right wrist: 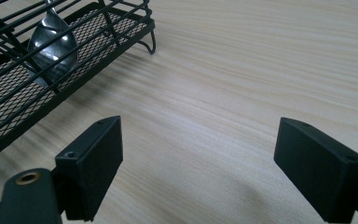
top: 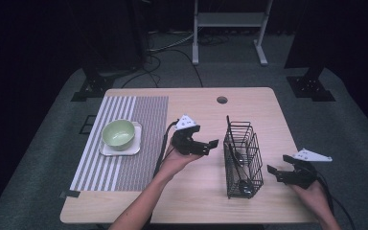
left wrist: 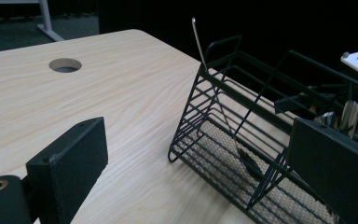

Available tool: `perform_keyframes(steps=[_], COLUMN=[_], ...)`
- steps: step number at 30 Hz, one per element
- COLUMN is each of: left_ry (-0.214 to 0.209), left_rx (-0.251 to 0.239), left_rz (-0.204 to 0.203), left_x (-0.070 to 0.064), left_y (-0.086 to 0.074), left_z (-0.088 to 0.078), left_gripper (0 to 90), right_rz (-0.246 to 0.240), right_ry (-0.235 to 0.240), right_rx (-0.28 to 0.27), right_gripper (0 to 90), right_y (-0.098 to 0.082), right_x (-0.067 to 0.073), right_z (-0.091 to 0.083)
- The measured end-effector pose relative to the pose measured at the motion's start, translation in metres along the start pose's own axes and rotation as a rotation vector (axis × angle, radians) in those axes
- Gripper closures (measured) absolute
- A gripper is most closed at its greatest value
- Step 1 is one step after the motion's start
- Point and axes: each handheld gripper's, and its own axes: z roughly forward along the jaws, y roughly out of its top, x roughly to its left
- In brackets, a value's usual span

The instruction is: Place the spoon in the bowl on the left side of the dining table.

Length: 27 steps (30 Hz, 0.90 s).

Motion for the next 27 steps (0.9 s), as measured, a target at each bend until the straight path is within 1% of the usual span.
perform_keyframes(steps=[1, 3, 6, 11, 14, 19, 24, 27], left_ry=[-0.003, -0.002, -0.011, -0.014, -0.006, -0.007, -0.007, -0.006], left_rx=[0.001, 0.005, -0.008, -0.016, -0.026, -0.036, -0.031, -0.033], left_rz=[-0.002, 0.009, -0.013, -0.021, -0.024, -0.041, -0.025, -0.028], left_x=[0.000, -0.001, -0.001, 0.000, 0.001, 0.002, 0.000, -0.002], left_y=[0.001, 0.002, 0.005, 0.010, 0.011, 0.015, 0.021, 0.024], left_z=[0.001, 0.003, 0.006, 0.010, 0.014, 0.018, 0.024, 0.028], left_gripper=[4.2, 4.2, 4.3, 4.5, 4.5, 4.6, 4.7, 4.7], right_rz=[0.000, -0.001, -0.003, 0.000, -0.001, 0.000, -0.013, -0.014], right_ry=[0.001, 0.003, 0.005, 0.005, 0.005, 0.007, 0.011, 0.010], right_rx=[-0.001, -0.001, 0.001, 0.001, -0.001, -0.001, 0.006, 0.006], right_gripper=[14.3, 14.3, 14.3, 14.3, 14.3, 14.3, 14.3, 14.3], right_y=[0.000, 0.000, 0.000, 0.000, 0.000, 0.000, 0.000, 0.000], right_x=[0.000, 0.000, 0.001, 0.000, 0.000, 0.000, 0.001, 0.002], right_z=[0.000, 0.000, 0.001, 0.001, 0.000, 0.000, 0.001, 0.001])
